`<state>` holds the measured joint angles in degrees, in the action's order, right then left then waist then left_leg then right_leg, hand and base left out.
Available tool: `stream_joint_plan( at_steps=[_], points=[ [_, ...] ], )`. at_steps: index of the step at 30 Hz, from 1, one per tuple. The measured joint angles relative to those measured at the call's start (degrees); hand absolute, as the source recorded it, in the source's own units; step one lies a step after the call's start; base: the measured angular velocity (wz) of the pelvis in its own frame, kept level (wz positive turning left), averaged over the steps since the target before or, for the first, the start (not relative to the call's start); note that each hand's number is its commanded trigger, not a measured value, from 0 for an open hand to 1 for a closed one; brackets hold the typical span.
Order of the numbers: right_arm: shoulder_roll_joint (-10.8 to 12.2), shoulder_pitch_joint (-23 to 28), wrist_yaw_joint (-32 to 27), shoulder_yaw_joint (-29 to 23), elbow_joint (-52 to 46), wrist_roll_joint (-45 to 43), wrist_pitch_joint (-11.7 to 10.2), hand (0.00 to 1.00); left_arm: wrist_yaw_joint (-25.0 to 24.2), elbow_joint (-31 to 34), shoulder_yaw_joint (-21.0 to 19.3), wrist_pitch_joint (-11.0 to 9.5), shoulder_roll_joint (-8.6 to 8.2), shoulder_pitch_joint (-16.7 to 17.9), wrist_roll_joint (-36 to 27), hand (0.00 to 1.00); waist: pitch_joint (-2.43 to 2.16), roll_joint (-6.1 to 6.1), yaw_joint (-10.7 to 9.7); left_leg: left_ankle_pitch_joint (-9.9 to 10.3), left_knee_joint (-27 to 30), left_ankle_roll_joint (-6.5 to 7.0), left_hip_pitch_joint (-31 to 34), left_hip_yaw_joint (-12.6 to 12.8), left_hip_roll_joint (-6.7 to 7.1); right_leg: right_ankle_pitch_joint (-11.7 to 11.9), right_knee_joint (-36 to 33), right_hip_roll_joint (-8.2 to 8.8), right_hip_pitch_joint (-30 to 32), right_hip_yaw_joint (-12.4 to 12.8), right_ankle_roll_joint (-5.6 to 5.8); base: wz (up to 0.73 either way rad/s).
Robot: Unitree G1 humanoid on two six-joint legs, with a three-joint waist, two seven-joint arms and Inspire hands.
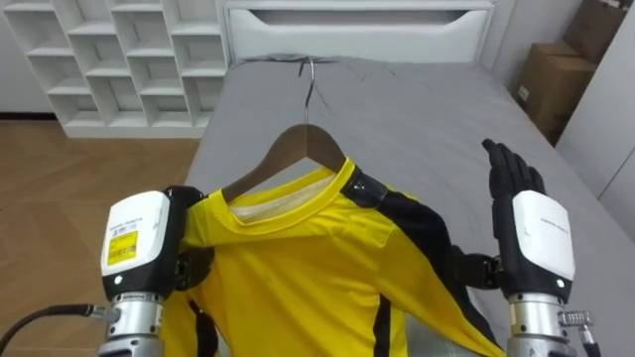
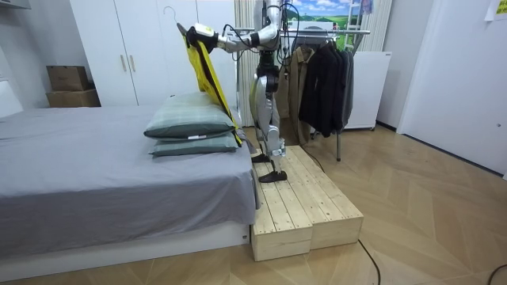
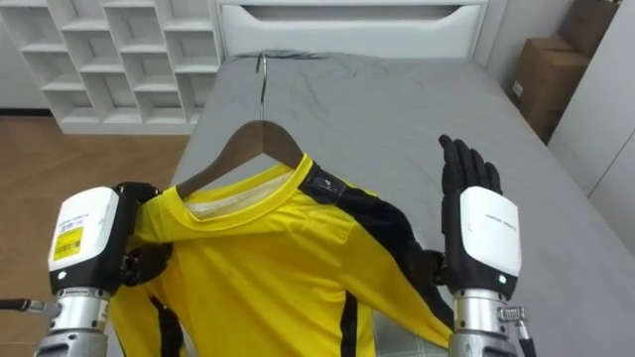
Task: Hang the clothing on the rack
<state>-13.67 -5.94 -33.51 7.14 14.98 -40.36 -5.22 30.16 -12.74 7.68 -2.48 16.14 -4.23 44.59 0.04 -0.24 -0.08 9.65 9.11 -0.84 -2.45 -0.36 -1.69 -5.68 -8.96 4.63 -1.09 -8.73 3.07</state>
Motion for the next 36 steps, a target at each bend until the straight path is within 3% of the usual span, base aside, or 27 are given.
stream_joint_plan(
  at_steps=[15, 32, 36],
  points=[
    [0.0, -2.0, 0.8, 1.8, -0.1, 1.5, -0.3, 0.0, 0.0, 2.0, 1.5, -0.1, -0.02, 0.0, 0.1, 1.0, 0.11, -0.18, 0.7, 0.0, 0.0, 0.0, 0.1, -0.3, 0.0, 0.0, 0.2, 0.0, -0.1, -0.3, 0.0, 0.0],
    [0.5, -2.2, 14.5, 8.4, -3.0, 9.8, -0.2, 0.0, -2.8, 2.7, 1.6, -0.1, -1.08, -0.1, 0.1, 1.0, 0.18, -0.37, 2.0, 0.0, -0.5, 0.0, -0.1, -0.1, -0.01, 0.0, 0.2, -0.01, -0.1, -0.2, 0.0, -0.01],
    [0.5, -2.2, 16.2, 9.1, -2.8, 11.2, -0.2, 0.0, -2.9, 2.7, 1.6, -0.1, -1.1, -0.1, 0.1, 1.0, 0.42, -0.76, 2.1, 0.0, -0.4, 0.0, -0.1, -0.2, -0.03, 0.0, 0.2, -0.01, -0.2, -0.3, 0.0, 0.0]
  ],
)
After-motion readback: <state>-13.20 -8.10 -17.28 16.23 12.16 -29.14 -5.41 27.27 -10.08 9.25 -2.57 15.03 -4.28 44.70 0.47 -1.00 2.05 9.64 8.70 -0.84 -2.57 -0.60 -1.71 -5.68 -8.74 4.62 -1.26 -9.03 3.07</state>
